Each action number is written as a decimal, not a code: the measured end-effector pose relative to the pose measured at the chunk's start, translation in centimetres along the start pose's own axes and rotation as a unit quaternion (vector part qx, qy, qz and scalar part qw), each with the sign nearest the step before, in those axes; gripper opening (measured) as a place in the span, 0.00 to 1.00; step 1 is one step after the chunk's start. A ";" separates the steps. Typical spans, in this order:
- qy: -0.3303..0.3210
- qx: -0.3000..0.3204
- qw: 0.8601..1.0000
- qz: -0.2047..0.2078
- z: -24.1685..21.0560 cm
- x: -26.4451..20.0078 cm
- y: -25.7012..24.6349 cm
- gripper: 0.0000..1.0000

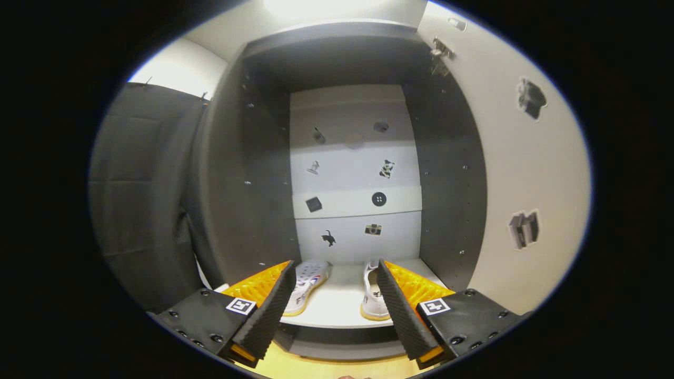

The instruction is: Open the shoe cabinet door, grab the shoes and put them into the shoe cabinet, then close the shoe cabinet door.

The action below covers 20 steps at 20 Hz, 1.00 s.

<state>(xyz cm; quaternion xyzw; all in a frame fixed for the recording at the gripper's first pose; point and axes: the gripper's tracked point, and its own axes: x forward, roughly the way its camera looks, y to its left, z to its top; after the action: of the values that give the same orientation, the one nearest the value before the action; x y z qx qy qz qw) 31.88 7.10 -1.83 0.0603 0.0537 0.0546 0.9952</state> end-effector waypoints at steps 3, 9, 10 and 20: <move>-0.037 -0.040 0.998 -0.013 1.8 -5.6 0.0 0.98; -0.029 -0.041 0.998 0.024 2.4 -17.1 1.5 0.98; -0.025 -0.042 0.998 0.029 2.3 -19.3 1.5 0.98; 0.003 -0.072 0.997 0.031 -0.7 -33.5 -3.9 0.98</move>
<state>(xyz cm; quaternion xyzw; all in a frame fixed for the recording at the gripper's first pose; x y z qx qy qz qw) -0.93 -0.50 0.33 -0.0095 0.0512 0.0896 0.9946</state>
